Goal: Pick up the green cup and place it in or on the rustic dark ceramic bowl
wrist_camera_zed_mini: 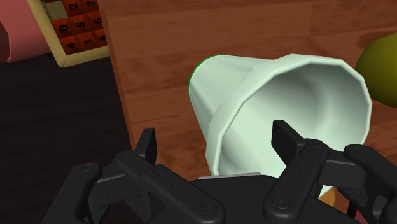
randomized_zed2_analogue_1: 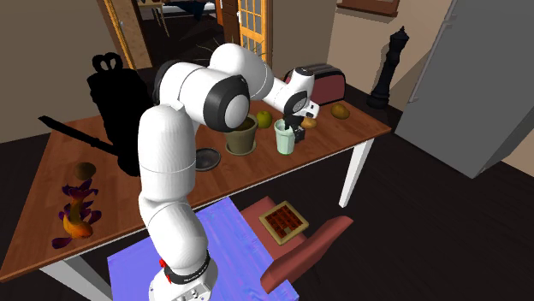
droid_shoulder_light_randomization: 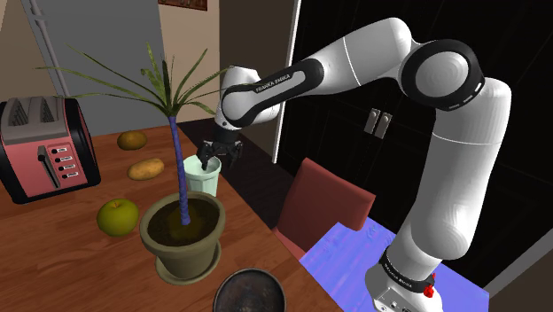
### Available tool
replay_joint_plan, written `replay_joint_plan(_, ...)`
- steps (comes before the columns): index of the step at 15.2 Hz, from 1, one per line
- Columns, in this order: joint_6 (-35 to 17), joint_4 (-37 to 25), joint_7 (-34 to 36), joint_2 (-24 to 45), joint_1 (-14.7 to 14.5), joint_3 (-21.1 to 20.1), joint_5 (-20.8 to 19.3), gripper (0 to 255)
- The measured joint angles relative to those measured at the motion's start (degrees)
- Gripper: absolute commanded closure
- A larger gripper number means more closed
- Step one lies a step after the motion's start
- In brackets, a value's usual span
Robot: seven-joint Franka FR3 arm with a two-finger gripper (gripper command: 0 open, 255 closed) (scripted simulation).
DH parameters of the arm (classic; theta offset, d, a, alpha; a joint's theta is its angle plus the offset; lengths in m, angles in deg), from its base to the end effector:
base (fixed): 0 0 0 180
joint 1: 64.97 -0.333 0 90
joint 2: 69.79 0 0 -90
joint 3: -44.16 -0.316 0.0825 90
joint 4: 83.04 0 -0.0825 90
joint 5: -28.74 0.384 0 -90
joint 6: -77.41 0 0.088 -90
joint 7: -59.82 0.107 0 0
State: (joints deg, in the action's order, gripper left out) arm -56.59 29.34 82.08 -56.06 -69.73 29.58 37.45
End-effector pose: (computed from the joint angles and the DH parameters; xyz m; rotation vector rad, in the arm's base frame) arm 0.5823 0.1999 0.3716 -2.9154 0.2340 -0.1040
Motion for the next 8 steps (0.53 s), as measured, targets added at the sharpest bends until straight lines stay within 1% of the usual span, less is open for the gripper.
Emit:
replay_joint_plan(1, 0.0, 0.0, 0.0, 0.0, 0.0, 0.0, 0.0, 0)
replay_joint_plan(2, 0.0, 0.0, 0.0, 0.0, 0.0, 0.0, 0.0, 255)
replay_joint_plan(8, 0.0, 0.0, 0.0, 0.0, 0.0, 0.0, 0.0, 255)
